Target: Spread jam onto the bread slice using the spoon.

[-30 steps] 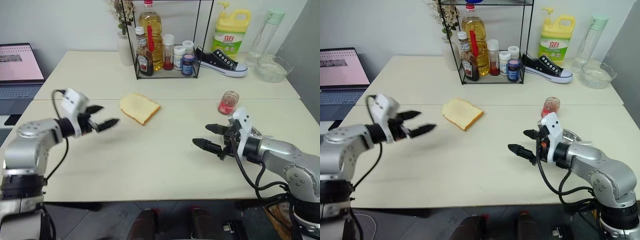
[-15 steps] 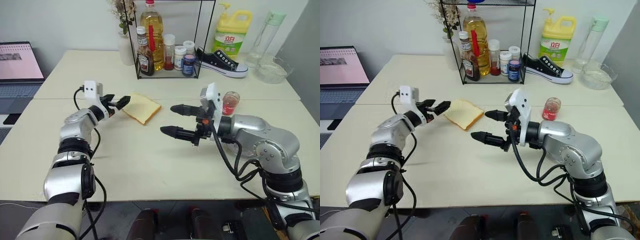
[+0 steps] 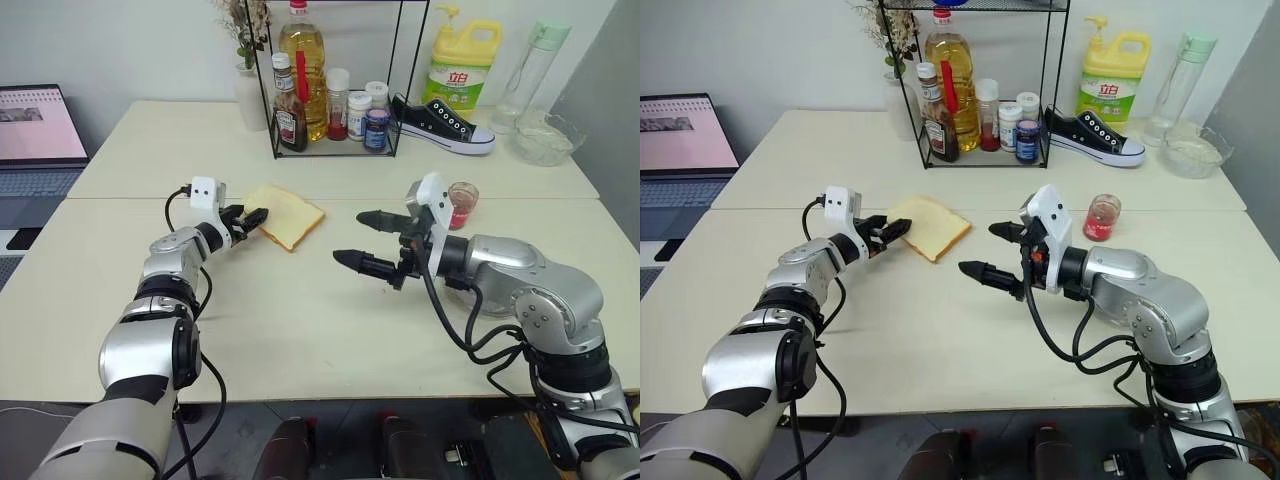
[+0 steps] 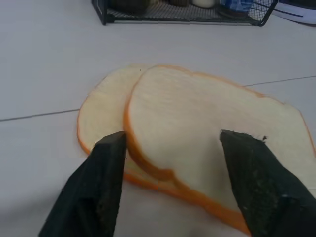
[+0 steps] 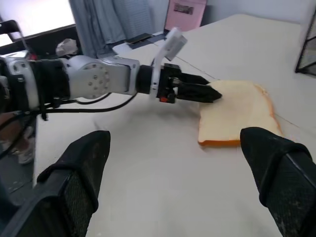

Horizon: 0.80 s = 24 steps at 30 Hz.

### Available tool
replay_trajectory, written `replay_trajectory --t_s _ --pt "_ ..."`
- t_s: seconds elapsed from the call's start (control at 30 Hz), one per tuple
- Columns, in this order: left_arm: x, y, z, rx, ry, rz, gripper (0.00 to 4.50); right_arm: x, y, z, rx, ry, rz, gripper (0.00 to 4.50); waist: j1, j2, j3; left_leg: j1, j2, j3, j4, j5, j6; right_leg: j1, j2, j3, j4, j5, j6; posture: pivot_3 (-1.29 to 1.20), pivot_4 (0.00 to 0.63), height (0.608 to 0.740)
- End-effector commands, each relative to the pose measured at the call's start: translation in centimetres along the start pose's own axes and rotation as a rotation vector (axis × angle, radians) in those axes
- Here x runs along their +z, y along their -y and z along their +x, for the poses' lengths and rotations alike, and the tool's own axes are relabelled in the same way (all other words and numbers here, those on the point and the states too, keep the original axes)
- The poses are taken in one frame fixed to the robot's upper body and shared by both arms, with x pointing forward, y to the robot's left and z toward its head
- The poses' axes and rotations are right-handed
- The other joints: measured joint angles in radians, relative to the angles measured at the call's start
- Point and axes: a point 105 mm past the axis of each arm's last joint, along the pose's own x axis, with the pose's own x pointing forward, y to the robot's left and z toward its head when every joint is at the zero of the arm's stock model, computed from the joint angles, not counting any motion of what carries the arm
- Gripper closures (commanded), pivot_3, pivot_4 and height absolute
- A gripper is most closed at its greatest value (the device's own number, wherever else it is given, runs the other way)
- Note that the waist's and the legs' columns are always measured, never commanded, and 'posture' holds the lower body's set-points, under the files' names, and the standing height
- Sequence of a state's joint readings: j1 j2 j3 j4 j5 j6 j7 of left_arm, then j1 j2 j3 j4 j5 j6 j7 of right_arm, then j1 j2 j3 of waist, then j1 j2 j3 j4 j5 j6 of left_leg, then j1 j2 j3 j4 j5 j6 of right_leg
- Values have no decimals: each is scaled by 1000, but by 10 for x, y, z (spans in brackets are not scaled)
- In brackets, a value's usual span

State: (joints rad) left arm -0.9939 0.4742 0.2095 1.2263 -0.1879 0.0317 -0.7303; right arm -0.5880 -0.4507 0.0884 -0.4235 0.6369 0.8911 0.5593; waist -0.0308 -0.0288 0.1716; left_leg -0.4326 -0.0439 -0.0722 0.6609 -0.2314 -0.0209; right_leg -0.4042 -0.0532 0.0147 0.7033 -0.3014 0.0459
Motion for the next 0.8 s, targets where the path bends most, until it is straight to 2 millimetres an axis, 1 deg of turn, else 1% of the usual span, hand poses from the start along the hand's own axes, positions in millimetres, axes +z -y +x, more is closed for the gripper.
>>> replay_trajectory --t_s 0.03,0.13,0.2,0.23,0.3,0.37,0.43,0.5,0.57,0.6,0.67,0.7,0.77,0.8 --pt "19 0 1 -1 44 36 2669 11 9 -3 -64 50 -38 0 0 0 0 0 0 0 0 0 0 0 0 0 0 0 0 0 150 740" --pt "21 -1 1 2 48 42 3635 10 9 -2 -73 50 -38 0 0 0 0 0 0 0 0 0 0 0 0 0 0 0 0 0 150 740" --pt "28 -1 1 5 66 55 4236 10 11 -3 -82 51 -33 0 0 0 0 0 0 0 0 0 0 0 0 0 0 0 0 0 150 740" --pt "33 2 2 -18 78 60 4494 9 11 -4 -86 50 -29 0 0 0 0 0 0 0 0 0 0 0 0 0 0 0 0 0 150 740" --pt "45 12 4 -86 103 50 4494 10 10 -8 -81 50 -19 0 1 0 0 0 0 0 0 0 0 0 0 0 0 0 0 0 150 740" --pt "59 28 4 -199 118 69 4494 10 7 -15 -60 45 -2 0 2 0 0 -1 -1 0 0 0 0 0 0 -1 0 0 0 0 150 740" --pt "72 47 -1 -340 118 90 4494 8 4 -28 -38 18 5 0 2 0 0 -1 -1 0 1 0 0 0 1 -1 0 0 0 0 150 740" --pt "82 66 -15 -482 88 104 4494 3 1 -43 -27 -30 2 0 0 0 0 -2 -1 0 1 0 0 0 1 -1 0 0 0 0 150 740" --pt "87 87 -33 -616 29 131 4494 -1 -4 -58 -12 -70 15 0 -4 0 0 -1 0 0 0 0 0 0 0 0 0 0 0 0 150 740" --pt "93 104 -49 -717 -5 122 4494 -3 -7 -69 -2 -92 36 0 -7 0 0 -2 1 0 0 0 0 0 0 1 -1 0 0 0 150 740" --pt "98 131 -75 -864 -75 109 4494 -4 -14 -86 11 -120 73 0 -12 0 0 -1 2 -1 -1 0 0 0 0 1 -1 0 0 0 150 740" --pt "98 140 -85 -912 -108 107 4494 -4 -17 -92 15 -129 87 0 -12 0 1 -1 3 -1 -1 0 0 0 0 1 -1 0 0 0 150 740" --pt "96 148 -96 -947 -155 79 4494 -4 -22 -101 22 -140 118 0 -11 0 0 -1 3 -2 0 0 0 1 0 2 -1 0 0 0 150 740" --pt "88 150 -99 -948 -192 92 4494 -5 -26 -105 30 -147 137 0 -10 1 0 -1 3 -2 0 0 0 2 1 2 -1 0 0 0 150 740"
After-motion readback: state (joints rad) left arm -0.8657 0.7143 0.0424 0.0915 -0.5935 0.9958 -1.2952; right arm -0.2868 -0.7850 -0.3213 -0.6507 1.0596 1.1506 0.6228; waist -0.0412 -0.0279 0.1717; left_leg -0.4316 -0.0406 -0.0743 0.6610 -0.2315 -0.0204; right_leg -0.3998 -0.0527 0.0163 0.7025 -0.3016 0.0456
